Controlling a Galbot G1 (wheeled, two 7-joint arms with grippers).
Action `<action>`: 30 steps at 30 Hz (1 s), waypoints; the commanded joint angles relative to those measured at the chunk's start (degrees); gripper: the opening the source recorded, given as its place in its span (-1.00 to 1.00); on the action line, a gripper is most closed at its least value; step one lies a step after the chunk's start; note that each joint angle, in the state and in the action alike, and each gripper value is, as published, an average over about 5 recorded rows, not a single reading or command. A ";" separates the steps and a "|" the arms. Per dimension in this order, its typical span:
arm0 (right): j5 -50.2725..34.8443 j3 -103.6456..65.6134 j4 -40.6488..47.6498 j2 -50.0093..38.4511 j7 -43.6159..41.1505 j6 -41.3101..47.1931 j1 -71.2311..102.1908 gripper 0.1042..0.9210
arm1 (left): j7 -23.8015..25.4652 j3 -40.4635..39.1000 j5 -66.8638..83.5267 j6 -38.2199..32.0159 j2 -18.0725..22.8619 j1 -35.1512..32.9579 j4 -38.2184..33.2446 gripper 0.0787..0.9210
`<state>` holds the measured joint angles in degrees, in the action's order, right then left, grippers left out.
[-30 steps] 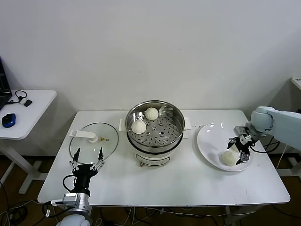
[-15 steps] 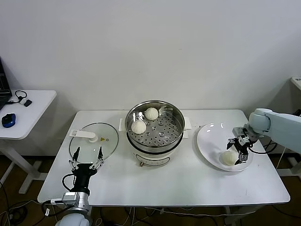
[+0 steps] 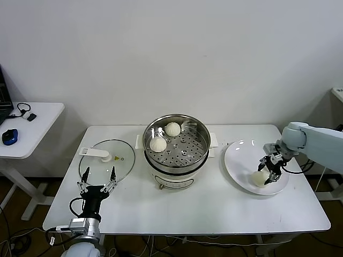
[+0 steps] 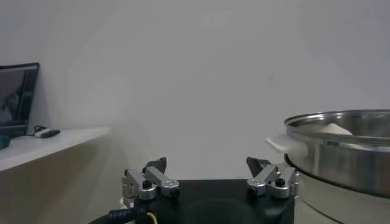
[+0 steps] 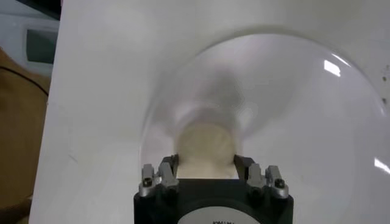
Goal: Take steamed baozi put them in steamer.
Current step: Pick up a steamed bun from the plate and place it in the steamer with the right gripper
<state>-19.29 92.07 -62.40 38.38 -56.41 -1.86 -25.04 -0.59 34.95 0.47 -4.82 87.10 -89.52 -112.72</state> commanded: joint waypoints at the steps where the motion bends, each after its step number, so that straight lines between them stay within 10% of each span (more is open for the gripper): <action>1: -4.14 11.95 -8.77 1.02 0.07 -2.68 -16.84 0.28 | 0.07 -0.43 -0.43 0.22 -0.07 0.41 -0.16 0.77; 14: -5.92 20.90 -20.09 11.63 4.47 -17.64 -40.08 0.30 | -0.09 -0.83 -1.02 0.33 -0.51 0.72 -0.75 0.77; 30: -3.86 16.83 -12.10 29.52 15.29 -44.86 -34.42 0.36 | -0.95 -0.83 -0.82 -0.21 -0.12 0.12 -0.53 0.77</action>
<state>-22.89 109.66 -77.02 56.56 -46.02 -32.05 -60.07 -1.51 34.25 -0.23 -4.97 86.80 -89.44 -113.44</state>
